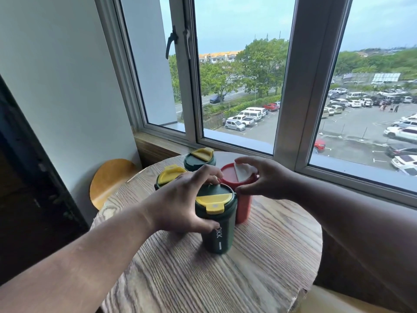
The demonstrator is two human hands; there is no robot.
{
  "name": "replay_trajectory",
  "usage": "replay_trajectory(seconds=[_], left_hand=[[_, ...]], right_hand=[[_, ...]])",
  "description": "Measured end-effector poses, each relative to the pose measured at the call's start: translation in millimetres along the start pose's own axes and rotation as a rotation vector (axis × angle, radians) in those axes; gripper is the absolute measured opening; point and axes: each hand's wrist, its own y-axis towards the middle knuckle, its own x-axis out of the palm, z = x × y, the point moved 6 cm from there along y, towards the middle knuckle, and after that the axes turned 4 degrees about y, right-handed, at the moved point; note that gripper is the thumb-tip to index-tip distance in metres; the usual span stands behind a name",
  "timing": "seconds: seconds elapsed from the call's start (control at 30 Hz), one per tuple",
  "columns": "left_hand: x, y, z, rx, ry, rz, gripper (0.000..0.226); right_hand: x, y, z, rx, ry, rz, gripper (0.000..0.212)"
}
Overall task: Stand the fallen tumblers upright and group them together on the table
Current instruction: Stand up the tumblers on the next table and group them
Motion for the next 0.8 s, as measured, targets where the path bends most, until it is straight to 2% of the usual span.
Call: replay_trajectory(seconds=[0.23, 0.43, 0.6, 0.8], left_hand=[[0.4, 2.0, 0.9, 0.002, 0.053, -0.045, 0.091], [-1.1, 4.6, 1.7, 0.003, 0.057, -0.045, 0.094], [0.0, 3.5, -1.2, -0.006, 0.047, -0.032, 0.094], [-0.4, 2.7, -2.1, 0.003, 0.051, -0.021, 0.092]], right_hand=[[2.2, 4.2, -0.2, -0.025, -0.036, -0.007, 0.077], [3.4, 3.6, -0.7, -0.034, -0.031, -0.03, 0.076], [6.0, 2.7, -1.4, -0.007, -0.014, -0.04, 0.091], [8.1, 3.2, 4.0, -0.023, -0.011, -0.023, 0.077]])
